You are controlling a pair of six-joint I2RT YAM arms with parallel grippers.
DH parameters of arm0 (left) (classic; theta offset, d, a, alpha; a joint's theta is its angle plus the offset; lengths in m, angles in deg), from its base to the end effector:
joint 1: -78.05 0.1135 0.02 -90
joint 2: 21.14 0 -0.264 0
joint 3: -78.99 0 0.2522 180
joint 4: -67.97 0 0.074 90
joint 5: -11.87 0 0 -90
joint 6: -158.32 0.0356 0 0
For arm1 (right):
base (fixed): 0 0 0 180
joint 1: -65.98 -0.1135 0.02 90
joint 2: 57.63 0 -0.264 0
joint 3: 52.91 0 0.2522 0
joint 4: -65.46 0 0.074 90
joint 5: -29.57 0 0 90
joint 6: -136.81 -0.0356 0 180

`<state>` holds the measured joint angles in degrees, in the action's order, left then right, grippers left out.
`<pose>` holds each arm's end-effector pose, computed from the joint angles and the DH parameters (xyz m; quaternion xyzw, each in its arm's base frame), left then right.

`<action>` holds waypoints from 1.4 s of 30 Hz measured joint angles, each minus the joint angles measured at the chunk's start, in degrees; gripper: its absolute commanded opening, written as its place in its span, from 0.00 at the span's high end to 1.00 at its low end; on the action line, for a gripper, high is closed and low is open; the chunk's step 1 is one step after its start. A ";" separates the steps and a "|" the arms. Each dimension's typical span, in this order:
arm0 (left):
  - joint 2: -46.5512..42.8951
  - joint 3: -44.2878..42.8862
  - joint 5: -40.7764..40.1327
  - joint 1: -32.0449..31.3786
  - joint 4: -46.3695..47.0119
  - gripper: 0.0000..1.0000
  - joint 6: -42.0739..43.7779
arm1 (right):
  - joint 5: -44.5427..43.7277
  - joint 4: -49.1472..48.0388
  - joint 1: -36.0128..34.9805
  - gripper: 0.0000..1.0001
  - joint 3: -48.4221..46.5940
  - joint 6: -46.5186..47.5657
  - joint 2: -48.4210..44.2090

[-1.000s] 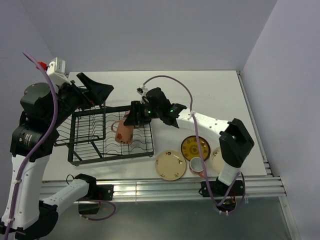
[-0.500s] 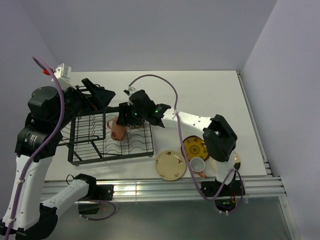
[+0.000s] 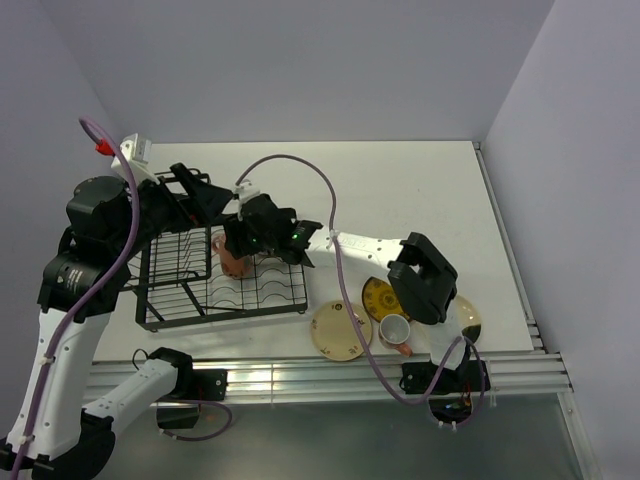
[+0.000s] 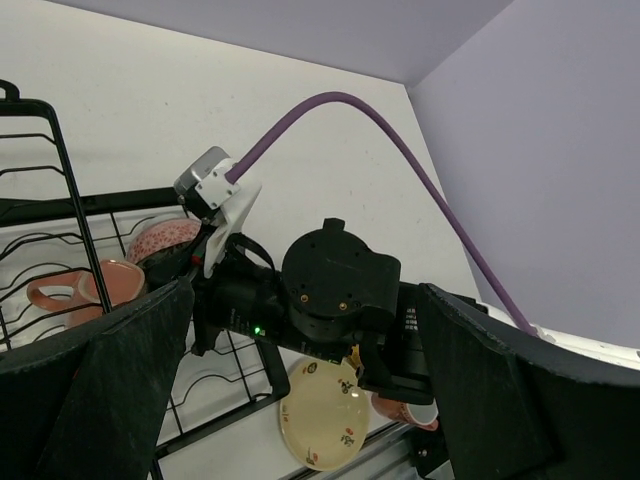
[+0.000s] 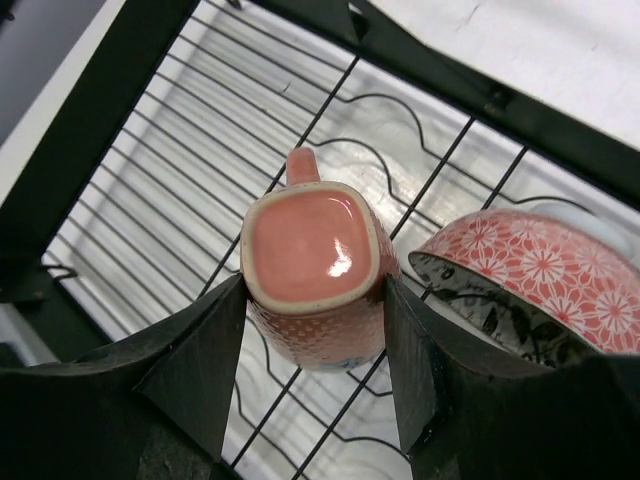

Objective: Load the mixed dishes into the dish rack

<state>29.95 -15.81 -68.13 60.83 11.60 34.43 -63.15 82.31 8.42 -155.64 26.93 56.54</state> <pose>0.1347 -0.0482 0.4693 -0.0589 0.7775 -0.3299 0.5322 0.2545 0.3972 0.2524 -0.2656 0.8162 0.3048 0.4128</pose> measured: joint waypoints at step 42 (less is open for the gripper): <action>-0.92 3.10 0.70 0.00 2.29 0.01 -0.22 | -7.26 -5.84 -7.06 0.18 17.29 -3.58 -14.73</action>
<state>29.03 -12.70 -67.43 60.83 13.90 34.21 -70.40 76.48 1.36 -138.35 23.35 41.81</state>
